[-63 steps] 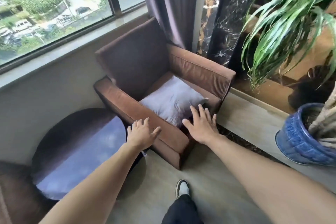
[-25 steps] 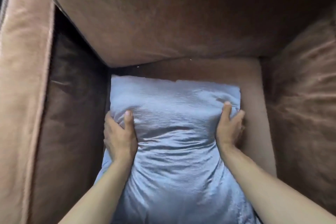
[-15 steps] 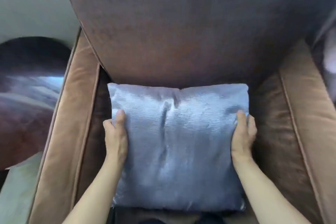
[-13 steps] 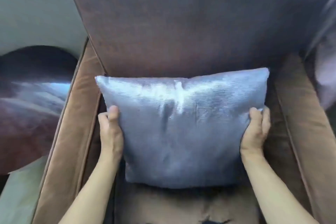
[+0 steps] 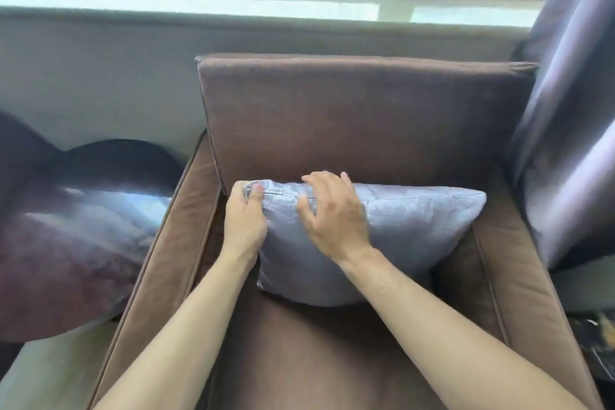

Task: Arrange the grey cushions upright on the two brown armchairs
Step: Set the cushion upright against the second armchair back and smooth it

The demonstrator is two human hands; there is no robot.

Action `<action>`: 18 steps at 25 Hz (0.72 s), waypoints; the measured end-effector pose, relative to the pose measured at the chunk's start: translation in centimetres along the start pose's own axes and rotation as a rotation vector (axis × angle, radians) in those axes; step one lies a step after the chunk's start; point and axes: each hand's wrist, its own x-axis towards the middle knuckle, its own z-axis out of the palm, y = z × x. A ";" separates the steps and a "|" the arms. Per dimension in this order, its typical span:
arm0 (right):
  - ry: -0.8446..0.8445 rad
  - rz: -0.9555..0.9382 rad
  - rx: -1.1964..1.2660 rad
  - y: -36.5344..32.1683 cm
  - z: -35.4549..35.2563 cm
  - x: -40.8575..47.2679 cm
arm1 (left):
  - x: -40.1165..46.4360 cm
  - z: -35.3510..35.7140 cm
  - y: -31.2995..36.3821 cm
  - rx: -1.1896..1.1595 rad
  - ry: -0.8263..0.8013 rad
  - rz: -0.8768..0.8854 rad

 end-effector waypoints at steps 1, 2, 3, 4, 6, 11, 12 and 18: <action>-0.128 0.004 -0.069 -1.2 1.2 0.9 | 0.5 0.5 0.1 -0.007 -0.028 0.003; -0.209 -0.006 -0.180 -1.1 1.9 1.5 | 1.2 0.6 0.1 -0.021 -0.034 -0.004; -0.242 -0.030 -0.291 0.1 2.0 1.9 | 1.9 0.5 -0.1 -0.042 -0.017 -0.023; -0.249 -0.061 -0.388 2.0 1.5 2.0 | 2.5 0.2 -0.3 -0.060 0.012 -0.052; -0.314 -0.099 -0.600 6.8 -0.5 1.6 | 3.5 -0.2 -1.3 -0.063 0.047 -0.123; -0.290 0.256 -0.841 15.5 -7.6 0.6 | 3.4 0.8 -0.9 0.381 0.102 -0.002; -0.233 0.250 -0.843 15.8 -7.8 0.9 | 3.0 1.4 -0.1 0.625 0.116 0.215; -0.314 -0.076 -0.504 8.3 -1.7 1.2 | 0.7 7.0 0.7 1.370 -0.568 0.755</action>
